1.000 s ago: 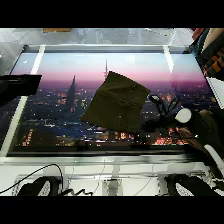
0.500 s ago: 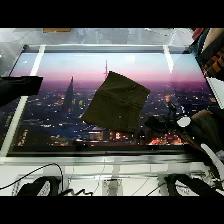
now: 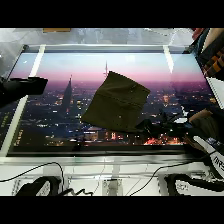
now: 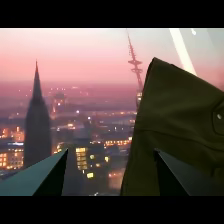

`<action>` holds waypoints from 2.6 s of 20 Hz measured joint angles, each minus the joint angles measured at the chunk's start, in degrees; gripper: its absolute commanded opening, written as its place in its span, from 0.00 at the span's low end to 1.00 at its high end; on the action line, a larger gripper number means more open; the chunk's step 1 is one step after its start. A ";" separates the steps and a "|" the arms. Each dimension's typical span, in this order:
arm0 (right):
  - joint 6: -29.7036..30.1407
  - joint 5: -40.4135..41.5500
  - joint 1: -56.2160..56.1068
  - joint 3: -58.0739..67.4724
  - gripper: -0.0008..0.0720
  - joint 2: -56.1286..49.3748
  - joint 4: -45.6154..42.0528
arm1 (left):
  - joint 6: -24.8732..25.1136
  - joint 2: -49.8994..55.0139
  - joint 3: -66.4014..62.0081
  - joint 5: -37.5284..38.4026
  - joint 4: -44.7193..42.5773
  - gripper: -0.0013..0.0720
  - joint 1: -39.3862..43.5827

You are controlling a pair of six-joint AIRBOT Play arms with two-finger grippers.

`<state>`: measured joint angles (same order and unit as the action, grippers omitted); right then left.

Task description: Fold the clothes and pants, and hang the long-sleeved shirts on hangers.

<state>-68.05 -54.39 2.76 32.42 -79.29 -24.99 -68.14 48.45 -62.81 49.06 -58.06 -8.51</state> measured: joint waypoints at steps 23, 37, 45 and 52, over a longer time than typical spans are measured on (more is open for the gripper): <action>8.35 7.10 -5.60 -0.09 0.10 -1.99 6.36 | -0.87 35.80 0.00 14.40 9.75 0.83 0.09; 8.85 3.89 -5.62 -0.07 0.10 -1.95 7.13 | 7.08 48.76 -0.04 17.03 16.02 0.51 7.39; 10.08 -0.26 -5.62 2.56 0.09 -1.95 5.70 | 9.92 48.50 0.00 10.73 22.62 0.04 8.59; 8.94 -14.12 -5.62 20.94 0.09 2.40 0.13 | 15.15 30.47 -1.18 10.58 26.91 0.04 7.15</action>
<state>-59.11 -68.51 -2.85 53.36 -76.88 -24.86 -52.99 78.91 -63.99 59.64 -31.16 -1.37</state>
